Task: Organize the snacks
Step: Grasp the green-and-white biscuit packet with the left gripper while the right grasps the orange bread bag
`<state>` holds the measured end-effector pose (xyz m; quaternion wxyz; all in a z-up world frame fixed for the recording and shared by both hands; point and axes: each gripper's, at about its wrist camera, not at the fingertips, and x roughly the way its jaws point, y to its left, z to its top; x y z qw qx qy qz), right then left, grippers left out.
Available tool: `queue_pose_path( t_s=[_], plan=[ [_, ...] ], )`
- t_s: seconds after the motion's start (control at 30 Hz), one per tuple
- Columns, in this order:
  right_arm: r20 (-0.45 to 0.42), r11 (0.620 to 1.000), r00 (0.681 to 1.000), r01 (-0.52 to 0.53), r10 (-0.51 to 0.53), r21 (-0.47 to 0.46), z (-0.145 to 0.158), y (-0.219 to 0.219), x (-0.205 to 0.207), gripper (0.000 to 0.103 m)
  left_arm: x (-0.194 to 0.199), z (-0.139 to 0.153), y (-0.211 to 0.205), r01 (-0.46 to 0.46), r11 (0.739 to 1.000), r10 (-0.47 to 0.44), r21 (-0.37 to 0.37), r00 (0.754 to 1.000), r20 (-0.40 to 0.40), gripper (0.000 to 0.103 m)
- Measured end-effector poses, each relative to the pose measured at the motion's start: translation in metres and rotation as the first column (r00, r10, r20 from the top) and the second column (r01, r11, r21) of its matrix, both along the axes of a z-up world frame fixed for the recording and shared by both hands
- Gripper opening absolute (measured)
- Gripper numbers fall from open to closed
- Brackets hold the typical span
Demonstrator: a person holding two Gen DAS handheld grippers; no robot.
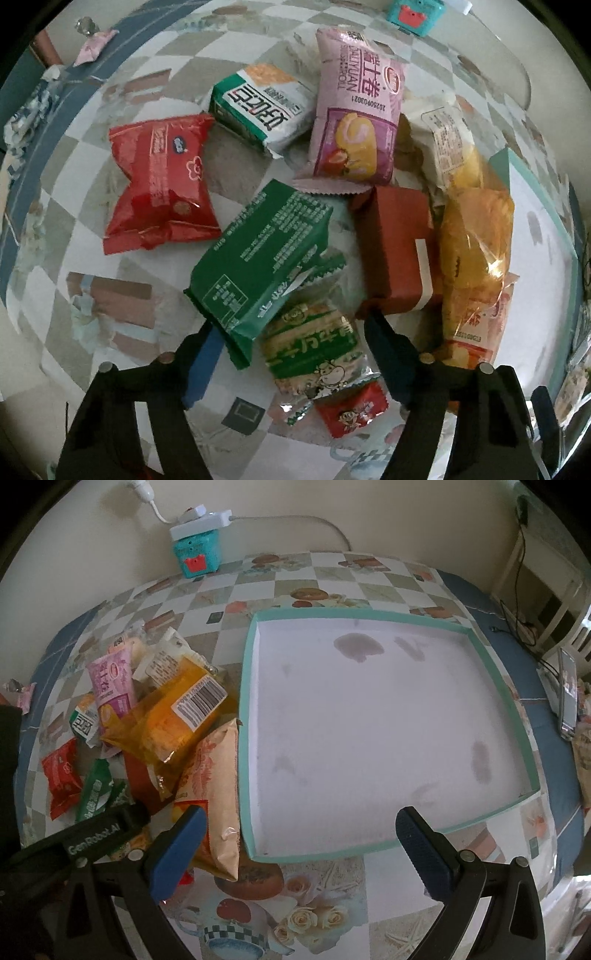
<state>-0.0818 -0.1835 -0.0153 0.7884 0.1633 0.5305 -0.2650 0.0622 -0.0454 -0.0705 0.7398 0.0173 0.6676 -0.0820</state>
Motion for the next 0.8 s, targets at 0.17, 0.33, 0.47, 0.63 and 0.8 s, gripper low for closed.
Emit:
queue_pose_path(
  t_s=[0.17, 0.33, 0.47, 0.63, 0.8],
  plan=[
    [-0.004, 1.000, 1.000, -0.006, 0.006, -0.007, -0.001, 0.002, 0.000, 0.103, -0.002, 0.000, -0.003, 0.006, 1.000, -0.006, 0.005, 1.000, 0.009, 0.067],
    [-0.007, 1.000, 1.000, -0.023, 0.023, -0.007, -0.002, 0.006, 0.002, 0.103, -0.005, 0.002, 0.001, 0.011, 1.000, -0.011, 0.014, 1.000, 0.000, 0.062],
    [-0.010, 0.997, 0.998, -0.068, 0.068, -0.026, -0.002, 0.016, 0.007, 0.103, -0.007, 0.012, 0.026, -0.012, 0.999, 0.012, 0.039, 1.000, -0.004, 0.058],
    [-0.029, 0.989, 0.991, -0.132, 0.130, -0.066, -0.003, 0.033, 0.016, 0.103, 0.000, 0.015, 0.044, -0.071, 0.995, 0.071, 0.068, 0.997, 0.001, 0.058],
    [-0.063, 0.976, 0.982, -0.184, 0.177, -0.118, -0.007, 0.049, 0.025, 0.103, 0.004, 0.019, 0.060, -0.107, 0.991, 0.108, 0.086, 0.994, 0.001, 0.058]
  ],
)
